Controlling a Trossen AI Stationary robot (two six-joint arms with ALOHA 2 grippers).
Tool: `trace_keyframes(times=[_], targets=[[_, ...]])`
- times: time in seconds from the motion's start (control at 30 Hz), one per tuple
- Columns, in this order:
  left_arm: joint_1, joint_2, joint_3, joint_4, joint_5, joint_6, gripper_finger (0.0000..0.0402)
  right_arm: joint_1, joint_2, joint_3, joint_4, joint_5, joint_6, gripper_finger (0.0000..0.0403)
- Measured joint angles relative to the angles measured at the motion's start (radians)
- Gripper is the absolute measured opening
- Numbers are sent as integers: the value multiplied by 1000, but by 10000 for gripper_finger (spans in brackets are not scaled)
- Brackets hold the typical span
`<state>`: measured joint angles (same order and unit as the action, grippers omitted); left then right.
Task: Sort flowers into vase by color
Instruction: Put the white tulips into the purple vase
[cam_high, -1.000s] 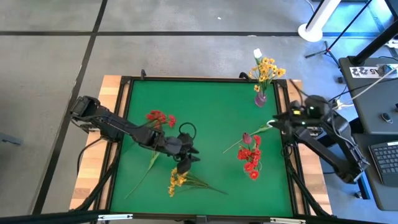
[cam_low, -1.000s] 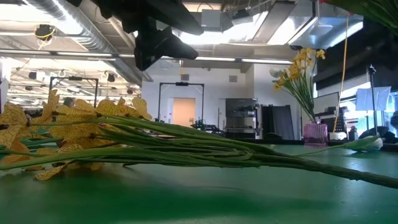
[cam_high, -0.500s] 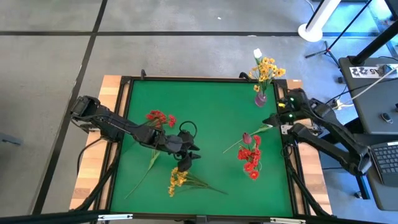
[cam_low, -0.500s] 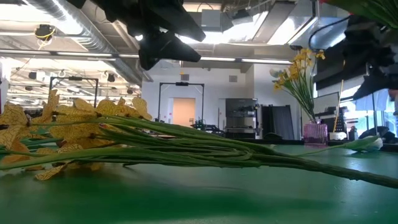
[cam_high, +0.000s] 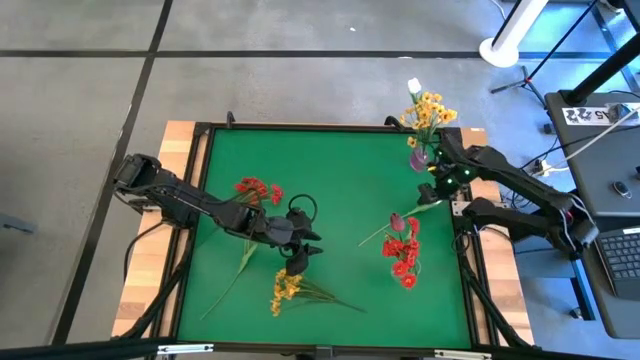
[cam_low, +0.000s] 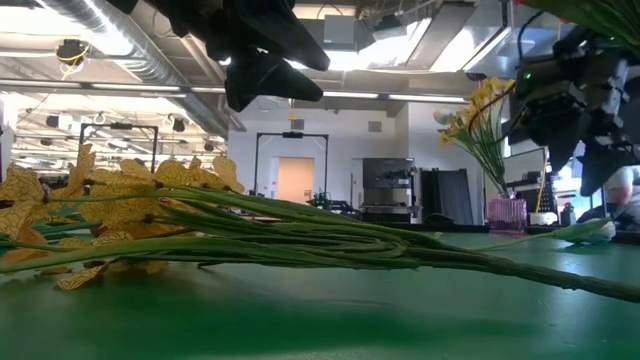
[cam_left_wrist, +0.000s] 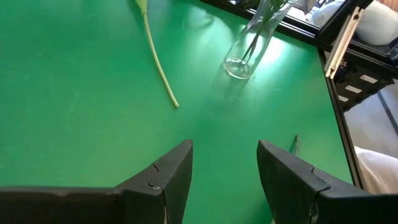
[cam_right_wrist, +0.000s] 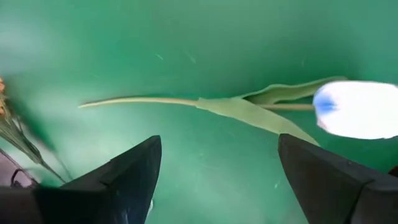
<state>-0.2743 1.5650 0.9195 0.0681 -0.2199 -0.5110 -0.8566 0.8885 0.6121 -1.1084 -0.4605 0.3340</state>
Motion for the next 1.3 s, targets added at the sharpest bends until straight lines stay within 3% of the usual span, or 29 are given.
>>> trace_keyframes(times=[0.17, 0.33, 0.57, 0.77, 0.97, 1.1, 1.3], targets=[[0, 0, 0, -4, -4, 5, 173, 0, 97, 0, -1, -21, -9, 319], [0, 0, 0, -10, -8, 25, 173, 0, 125, 0, -31, -2, -157, 319], [1, 0, 0, -9, -8, 33, 173, 0, -19, 9, -42, -4, -109, 319], [2, 0, 0, -9, -33, 27, 173, 0, -173, 113, -80, -12, -73, 319], [7, 0, 0, -8, -46, 27, 173, 0, -297, 243, -36, -114, -284, 319], [25, 0, 0, -8, -49, 26, 173, 0, -308, 258, 65, -208, -398, 319], [48, 0, 0, -7, -49, 26, 173, 90, -253, 257, 142, -173, -610, 319]])
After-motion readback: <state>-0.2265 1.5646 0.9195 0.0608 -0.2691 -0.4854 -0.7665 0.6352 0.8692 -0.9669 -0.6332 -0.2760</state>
